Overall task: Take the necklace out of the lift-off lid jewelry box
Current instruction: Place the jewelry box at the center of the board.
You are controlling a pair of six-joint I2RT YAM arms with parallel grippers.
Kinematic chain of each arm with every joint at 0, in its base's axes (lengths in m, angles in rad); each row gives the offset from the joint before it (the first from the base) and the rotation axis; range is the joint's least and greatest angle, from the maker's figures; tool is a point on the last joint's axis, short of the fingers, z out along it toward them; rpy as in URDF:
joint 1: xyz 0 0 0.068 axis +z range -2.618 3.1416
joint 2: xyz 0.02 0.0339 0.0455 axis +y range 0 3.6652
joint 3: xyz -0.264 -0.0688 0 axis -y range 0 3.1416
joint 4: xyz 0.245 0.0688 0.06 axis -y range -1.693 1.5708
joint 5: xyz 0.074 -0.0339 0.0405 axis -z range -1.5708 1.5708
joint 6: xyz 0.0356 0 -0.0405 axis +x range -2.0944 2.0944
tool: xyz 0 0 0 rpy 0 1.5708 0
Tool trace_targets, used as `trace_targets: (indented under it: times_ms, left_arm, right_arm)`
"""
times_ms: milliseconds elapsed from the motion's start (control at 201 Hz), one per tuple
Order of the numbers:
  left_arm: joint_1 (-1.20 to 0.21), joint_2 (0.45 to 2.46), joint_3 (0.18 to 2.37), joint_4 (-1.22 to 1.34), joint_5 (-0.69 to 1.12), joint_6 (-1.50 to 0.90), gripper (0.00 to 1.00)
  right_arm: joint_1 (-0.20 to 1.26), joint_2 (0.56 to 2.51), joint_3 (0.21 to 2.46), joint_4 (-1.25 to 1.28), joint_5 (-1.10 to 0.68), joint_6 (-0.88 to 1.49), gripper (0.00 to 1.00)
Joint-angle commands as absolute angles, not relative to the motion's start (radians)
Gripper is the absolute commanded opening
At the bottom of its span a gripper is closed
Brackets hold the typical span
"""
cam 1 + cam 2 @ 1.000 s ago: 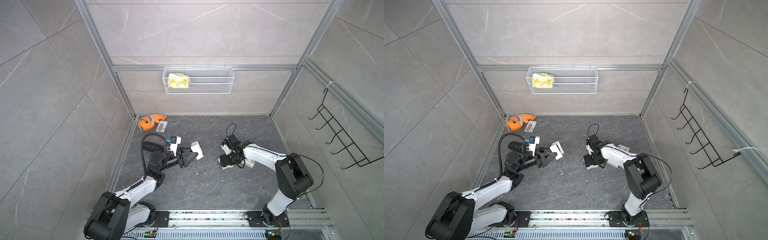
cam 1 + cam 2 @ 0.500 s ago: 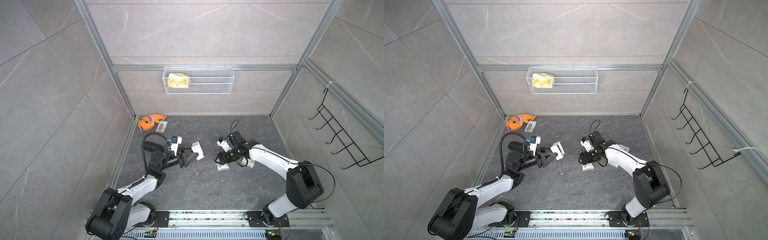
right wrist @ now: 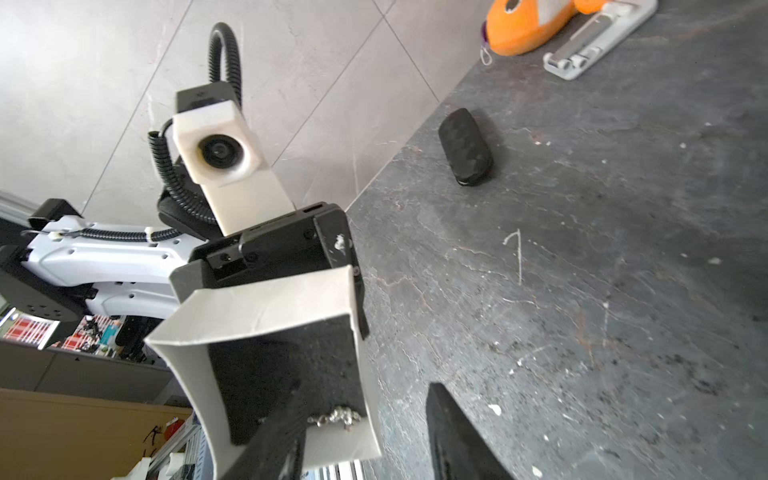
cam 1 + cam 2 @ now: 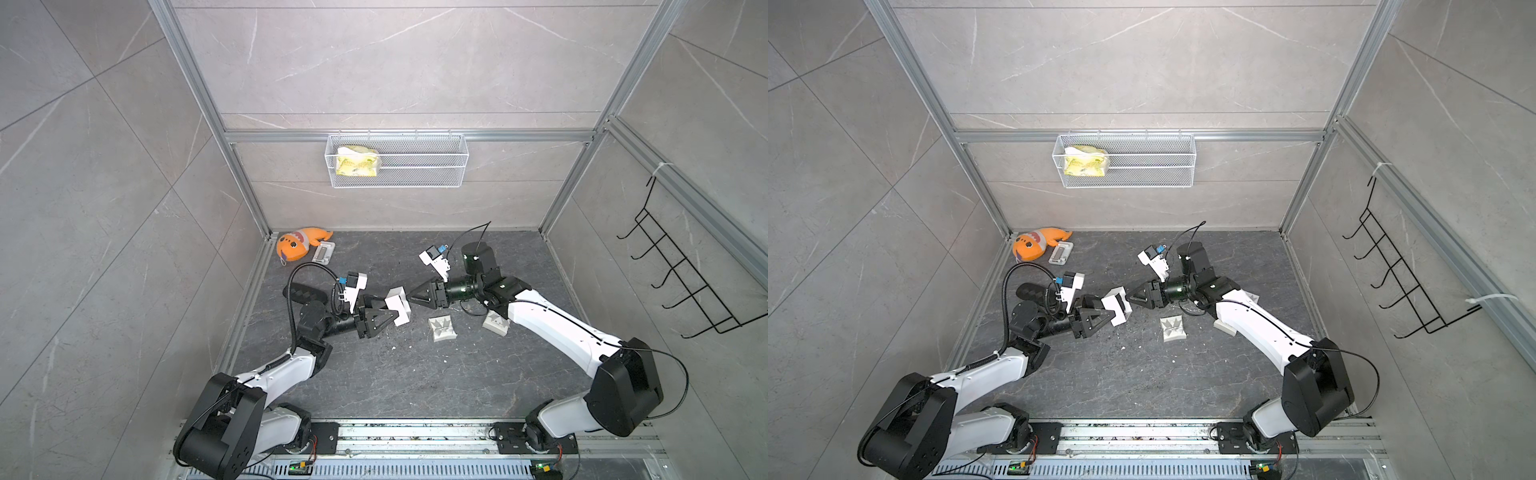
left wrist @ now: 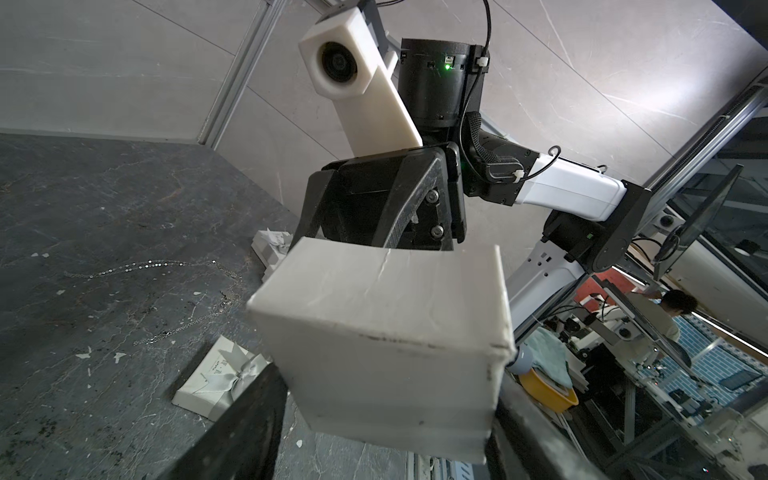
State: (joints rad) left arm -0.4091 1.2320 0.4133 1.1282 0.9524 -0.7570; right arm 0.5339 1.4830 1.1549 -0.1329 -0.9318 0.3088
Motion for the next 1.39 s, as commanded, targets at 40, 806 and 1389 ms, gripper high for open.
trace_targets:
  times_ms: [40, 806, 1389]
  left_arm:
    - [-0.408, 1.229, 0.455, 1.195, 0.989, -0.759, 0.6]
    - [-0.406, 0.976, 0.436, 0.549, 0.676, -0.449, 0.78]
    - [-0.405, 0.901, 0.377, 0.393, 0.457, -0.353, 0.78]
  right_arm:
    - [0.564, 1.511, 1.186, -0.061, -0.976, 0.344, 0.39]
    - [0.653, 1.44, 1.183, -0.669, -0.348, 0.142, 0.0]
    - [0.785, 1.756, 1.089, -0.57, -0.046, 0.322, 0.02]
